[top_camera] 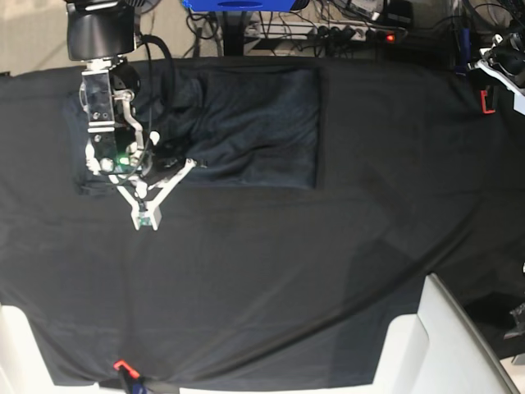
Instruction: Fold the T-shirt properly
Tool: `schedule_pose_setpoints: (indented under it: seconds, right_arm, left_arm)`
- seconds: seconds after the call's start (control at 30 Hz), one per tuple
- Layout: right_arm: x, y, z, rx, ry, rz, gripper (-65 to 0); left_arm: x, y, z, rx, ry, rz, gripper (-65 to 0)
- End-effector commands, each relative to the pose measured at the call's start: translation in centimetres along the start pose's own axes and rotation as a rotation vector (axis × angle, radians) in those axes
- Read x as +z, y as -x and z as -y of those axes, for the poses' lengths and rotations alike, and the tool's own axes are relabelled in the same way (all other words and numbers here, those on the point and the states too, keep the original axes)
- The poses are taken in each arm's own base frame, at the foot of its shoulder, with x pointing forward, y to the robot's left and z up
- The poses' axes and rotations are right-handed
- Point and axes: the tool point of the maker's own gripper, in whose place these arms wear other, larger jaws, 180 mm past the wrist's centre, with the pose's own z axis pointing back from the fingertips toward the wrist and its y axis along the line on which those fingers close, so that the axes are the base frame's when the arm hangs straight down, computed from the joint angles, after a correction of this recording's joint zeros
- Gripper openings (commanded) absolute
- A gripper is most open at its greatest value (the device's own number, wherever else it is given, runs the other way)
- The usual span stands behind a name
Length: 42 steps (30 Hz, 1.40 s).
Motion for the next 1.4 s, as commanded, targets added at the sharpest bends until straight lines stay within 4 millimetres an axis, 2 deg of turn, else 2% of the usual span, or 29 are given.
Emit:
schedule_pose_setpoints:
  seconds: [0.0, 0.17, 0.33, 0.43, 0.53, 0.63, 0.77, 0.9, 0.97, 1.07, 1.17, 1.37]
  right_arm:
    - [0.5, -2.4, -0.2, -0.002, -0.013, 0.062, -64.5]
    - [0.7, -3.8, -0.3, 0.003, -0.016, 0.082, -64.7]
    - [0.3, -3.6, -0.3, 0.001, -0.015, 0.067, -64.5]
    - [-0.1, -3.0, -0.1, -0.007, -0.01, 0.045, -59.3]
    - [-0.1, -2.5, 0.0, -0.011, -0.009, 0.03, -50.9]
    - [0.1, -1.8, 0.8, -0.043, 0.003, -0.003, -49.7]
    - [1.7, -2.6, 1.8, -0.085, 0.017, 0.044, -48.6]
    - [4.9, -2.9, 2.0, -0.064, 0.031, 0.106, -48.6]
    - [6.8, -1.8, 2.2, -0.045, 0.043, 0.114, -46.8]
    - [9.3, 0.6, 1.9, -0.024, 0.051, 0.127, -38.7]
    - [9.7, 2.9, 1.9, -0.027, 0.052, 0.09, -32.9]
    - [9.7, 6.5, 1.9, -0.029, 0.053, 0.013, -33.0]
  left_arm:
    - [0.6, -1.4, -0.5, -0.024, -0.004, 0.034, -65.0]
    - [0.6, -1.4, -0.5, -0.025, -0.005, 0.034, -65.0]
    - [0.6, -1.4, -0.5, -0.025, -0.005, 0.034, -65.0]
    - [0.6, -1.4, -0.5, -0.025, -0.005, 0.034, -65.0]
    - [0.6, -1.4, -0.5, -0.025, -0.005, 0.034, -65.0]
    - [0.6, -1.4, -0.5, -0.025, -0.005, 0.034, -65.0]
    - [0.6, -1.4, -0.5, -0.025, -0.005, 0.034, -65.0]
    - [0.6, -1.4, -0.5, -0.025, -0.005, 0.034, -65.0]
    - [0.6, -1.5, -0.5, -0.025, -0.005, 0.036, -65.0]
    - [0.3, -2.0, -0.4, -0.026, -0.005, 0.044, -65.0]
    - [-0.4, -1.9, -0.7, -0.048, -0.033, 0.018, -65.0]
    - [-0.7, -2.1, -0.8, -0.069, -0.052, 0.004, -65.0]
